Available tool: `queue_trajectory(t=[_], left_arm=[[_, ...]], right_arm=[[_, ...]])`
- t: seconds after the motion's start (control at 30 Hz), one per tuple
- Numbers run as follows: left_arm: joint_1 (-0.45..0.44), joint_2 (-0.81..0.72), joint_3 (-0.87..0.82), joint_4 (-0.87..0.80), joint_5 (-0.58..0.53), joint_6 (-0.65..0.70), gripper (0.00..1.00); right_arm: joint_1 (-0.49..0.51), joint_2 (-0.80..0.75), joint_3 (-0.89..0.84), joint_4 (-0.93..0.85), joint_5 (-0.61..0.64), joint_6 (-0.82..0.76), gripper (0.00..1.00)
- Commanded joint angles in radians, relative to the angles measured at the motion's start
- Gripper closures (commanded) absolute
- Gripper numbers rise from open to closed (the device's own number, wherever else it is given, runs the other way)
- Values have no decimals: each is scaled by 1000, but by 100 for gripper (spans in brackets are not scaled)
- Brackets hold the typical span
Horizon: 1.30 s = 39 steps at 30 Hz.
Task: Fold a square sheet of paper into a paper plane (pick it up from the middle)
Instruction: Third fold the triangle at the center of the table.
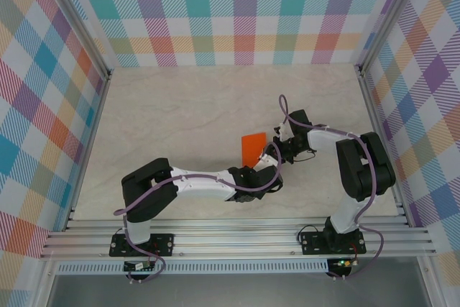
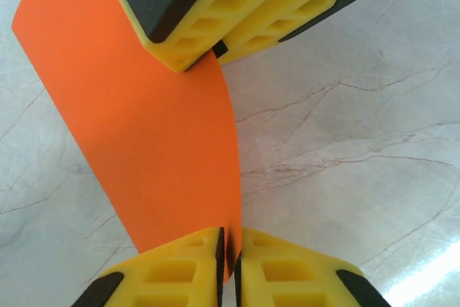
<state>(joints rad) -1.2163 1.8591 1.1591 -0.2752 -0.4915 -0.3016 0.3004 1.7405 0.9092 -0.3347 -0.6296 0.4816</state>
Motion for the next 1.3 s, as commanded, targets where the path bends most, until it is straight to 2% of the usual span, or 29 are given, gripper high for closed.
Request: queue_trajectory(t=[0.0, 0.2, 0.7, 0.8, 1.0, 1.27], left_arm=[[33, -65, -32, 61, 92, -7, 92], [104, -96, -77, 127, 265, -6, 99], [236, -121, -135, 197, 473, -11, 100], [249, -119, -129, 197, 499, -5, 100], [273, -108, -113, 179, 556, 12, 100], [301, -96, -84, 147, 619, 35, 100]], right_arm=[[-7, -2, 10, -23, -10, -25, 81], [-9, -22, 15, -40, 21, -26, 73], [-12, -93, 83, -134, 168, -43, 65], [-12, -84, 109, -138, 183, -45, 68], [-12, 12, 201, -152, 159, -68, 80], [-11, 167, 343, -214, 182, -135, 81]])
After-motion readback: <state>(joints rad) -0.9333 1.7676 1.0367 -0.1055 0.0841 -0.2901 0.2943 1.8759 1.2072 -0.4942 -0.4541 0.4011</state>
